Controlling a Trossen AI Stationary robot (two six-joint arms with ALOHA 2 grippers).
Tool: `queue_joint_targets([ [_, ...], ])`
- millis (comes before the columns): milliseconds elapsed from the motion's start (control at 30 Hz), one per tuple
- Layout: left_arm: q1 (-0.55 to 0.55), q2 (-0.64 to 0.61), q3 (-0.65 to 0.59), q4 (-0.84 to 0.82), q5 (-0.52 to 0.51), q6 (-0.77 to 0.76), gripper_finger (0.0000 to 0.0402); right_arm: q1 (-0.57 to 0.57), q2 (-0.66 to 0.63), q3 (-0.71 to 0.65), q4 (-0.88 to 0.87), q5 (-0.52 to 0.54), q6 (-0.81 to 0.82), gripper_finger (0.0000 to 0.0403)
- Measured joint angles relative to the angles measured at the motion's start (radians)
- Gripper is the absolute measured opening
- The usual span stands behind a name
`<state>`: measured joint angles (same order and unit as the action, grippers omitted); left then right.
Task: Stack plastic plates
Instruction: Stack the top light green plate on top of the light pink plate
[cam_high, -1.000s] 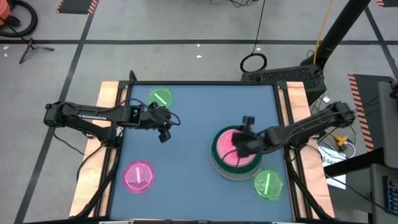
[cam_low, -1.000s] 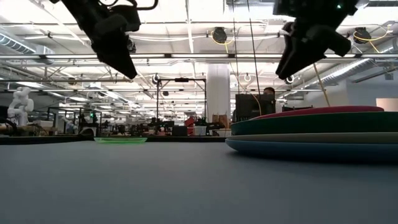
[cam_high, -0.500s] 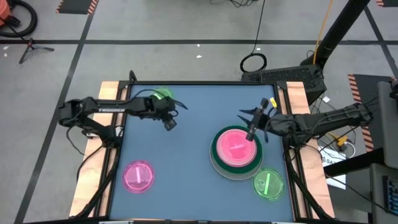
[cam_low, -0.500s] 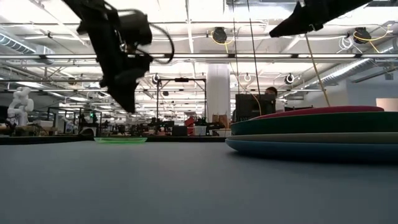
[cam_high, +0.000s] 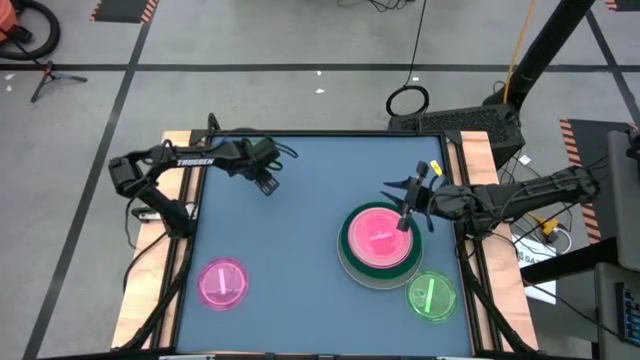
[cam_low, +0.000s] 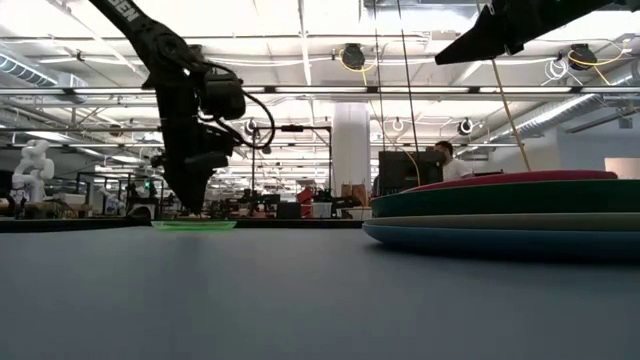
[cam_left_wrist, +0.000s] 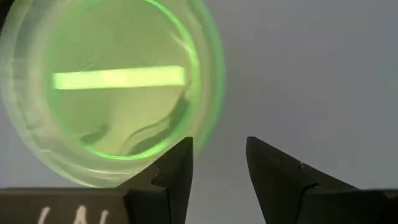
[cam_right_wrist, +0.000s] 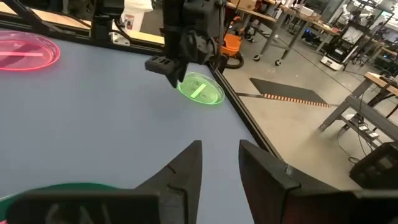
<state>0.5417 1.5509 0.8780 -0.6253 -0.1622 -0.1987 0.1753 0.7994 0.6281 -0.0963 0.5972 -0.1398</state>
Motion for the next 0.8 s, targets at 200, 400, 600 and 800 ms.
queue_joint_targets([
  [200, -0.037, 0.034, 0.0, 0.044, 0.057, 0.026, 0.0157, 0.0, 0.0, 0.0, -0.003, 0.0, 0.012, 0.0098],
  [400, -0.043, 0.094, 0.001, 0.069, 0.014, 0.014, 0.0157, 0.0, 0.0, 0.0, -0.014, 0.0, 0.023, 0.0098],
  [600, -0.043, 0.135, 0.003, 0.084, -0.004, 0.025, 0.0157, 0.0, 0.0, 0.0, -0.013, 0.0, 0.024, 0.0098],
  [800, -0.044, 0.133, 0.003, 0.09, -0.015, 0.033, 0.0157, 0.0, 0.0, 0.001, -0.014, 0.0, 0.038, 0.0098],
])
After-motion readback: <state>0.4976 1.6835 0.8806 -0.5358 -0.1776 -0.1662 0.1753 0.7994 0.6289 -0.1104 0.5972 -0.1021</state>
